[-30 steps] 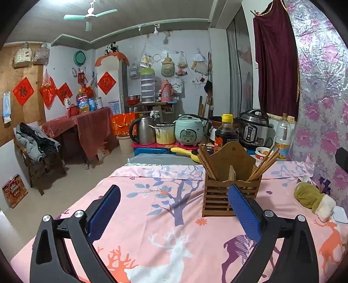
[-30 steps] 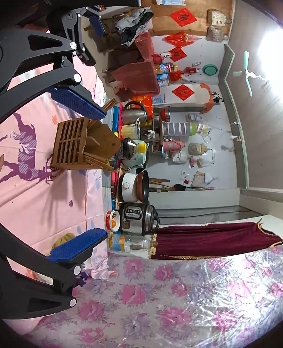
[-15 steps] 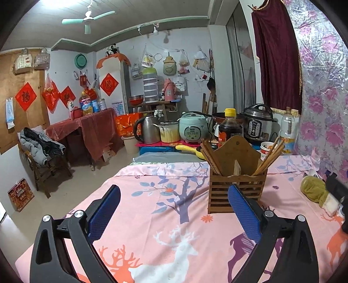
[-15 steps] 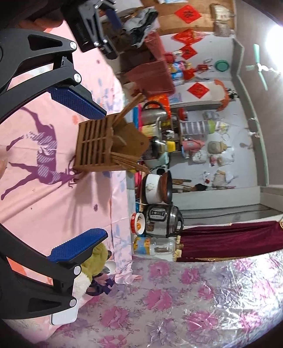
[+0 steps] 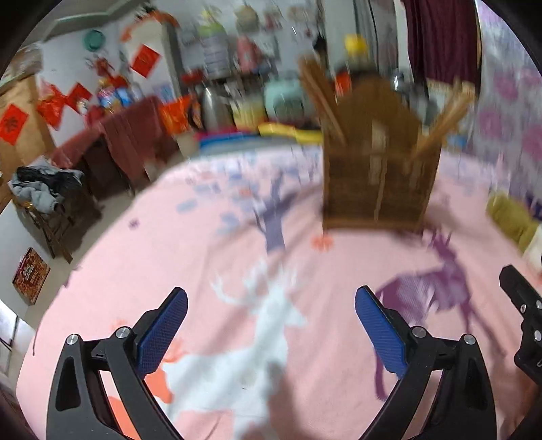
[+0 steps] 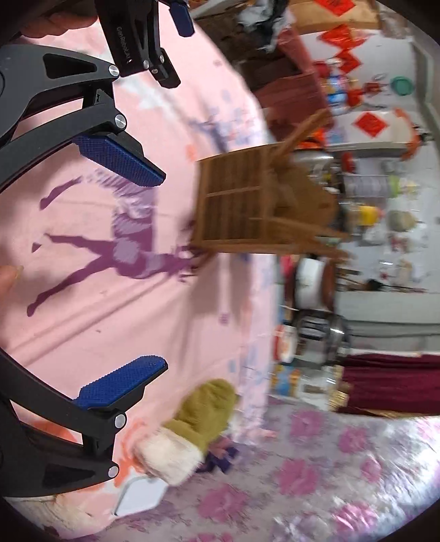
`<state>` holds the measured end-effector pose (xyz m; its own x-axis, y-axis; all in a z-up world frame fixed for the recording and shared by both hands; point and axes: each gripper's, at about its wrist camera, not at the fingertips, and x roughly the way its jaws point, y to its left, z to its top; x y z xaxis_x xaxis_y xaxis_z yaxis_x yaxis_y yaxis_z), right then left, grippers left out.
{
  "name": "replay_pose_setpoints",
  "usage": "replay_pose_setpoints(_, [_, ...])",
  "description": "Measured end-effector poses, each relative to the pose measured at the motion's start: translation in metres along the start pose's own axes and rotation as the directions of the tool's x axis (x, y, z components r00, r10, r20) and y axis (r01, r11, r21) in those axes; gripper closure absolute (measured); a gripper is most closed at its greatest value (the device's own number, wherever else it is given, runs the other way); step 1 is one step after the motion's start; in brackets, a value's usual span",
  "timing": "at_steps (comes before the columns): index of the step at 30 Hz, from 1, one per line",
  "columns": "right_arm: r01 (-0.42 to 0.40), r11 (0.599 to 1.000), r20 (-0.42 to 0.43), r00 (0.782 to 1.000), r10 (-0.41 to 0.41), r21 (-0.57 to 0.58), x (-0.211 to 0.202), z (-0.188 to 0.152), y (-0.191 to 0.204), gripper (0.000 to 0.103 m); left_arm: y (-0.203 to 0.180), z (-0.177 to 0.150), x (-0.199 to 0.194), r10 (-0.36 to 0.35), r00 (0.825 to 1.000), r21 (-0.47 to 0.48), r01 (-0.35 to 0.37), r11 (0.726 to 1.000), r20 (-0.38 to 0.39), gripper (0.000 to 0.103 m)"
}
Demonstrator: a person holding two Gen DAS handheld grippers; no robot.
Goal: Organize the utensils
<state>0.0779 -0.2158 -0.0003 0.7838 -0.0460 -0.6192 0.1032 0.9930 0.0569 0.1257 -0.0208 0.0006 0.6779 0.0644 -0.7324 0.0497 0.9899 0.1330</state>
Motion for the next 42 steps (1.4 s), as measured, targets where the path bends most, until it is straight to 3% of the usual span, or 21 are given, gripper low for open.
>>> replay_pose_setpoints(5, [-0.028,0.999,-0.174,0.984,0.024,-0.019,0.041,-0.013,0.002,0.006,-0.011,-0.010,0.035,-0.041,0.991,0.060,0.049,0.997,-0.124,0.006])
replay_pose_setpoints(7, [-0.029,1.000,-0.256,0.966,0.026,-0.009,0.059,-0.019,-0.001,0.006,-0.007,-0.013,0.051,-0.065,0.979,0.040,0.074,0.996,-0.195,0.006])
replay_pose_setpoints(11, [-0.068,0.997,-0.357,0.931,0.073,0.028,0.079,-0.026,-0.003,0.006,0.004,-0.015,0.068,-0.103,0.960,-0.030,0.098,0.995,-0.261,0.006])
replay_pose_setpoints(16, [-0.062,0.998,-0.374,0.925,0.062,0.012,0.079,-0.026,0.001,0.005,0.007,-0.018,0.074,-0.105,0.966,-0.045,0.097,0.994,-0.237,0.004])
replay_pose_setpoints(26, [-0.030,0.999,-0.373,0.927,0.033,0.014,0.080,-0.026,0.003,0.006,0.006,-0.011,0.074,-0.118,0.959,-0.049,0.109,0.993,-0.257,0.005])
replay_pose_setpoints(29, [0.002,1.000,-0.336,0.942,-0.012,-0.028,0.073,-0.023,0.012,0.006,0.005,-0.005,0.059,-0.086,0.981,-0.039,0.080,0.996,-0.175,0.005])
replay_pose_setpoints(32, [0.042,0.996,-0.199,0.978,-0.056,-0.073,0.050,-0.014,0.020,0.006,0.005,0.005,0.022,-0.050,0.999,-0.014,0.050,0.999,-0.002,0.005])
replay_pose_setpoints(35, [0.086,0.993,-0.019,0.996,-0.088,-0.083,0.013,0.001,0.024,0.006,0.008,0.010,-0.002,-0.069,0.995,-0.030,0.071,0.997,0.073,0.005])
replay_pose_setpoints(37, [0.088,0.994,0.073,0.994,-0.084,-0.058,-0.011,0.009,0.023,0.006,0.010,0.012,-0.018,-0.026,0.990,-0.033,0.031,0.999,0.136,0.005])
replay_pose_setpoints(42, [0.070,0.997,0.187,0.980,-0.065,-0.020,-0.041,0.014,0.018,0.006,0.011,0.014,-0.039,0.000,0.975,-0.034,0.008,0.999,0.222,0.005])
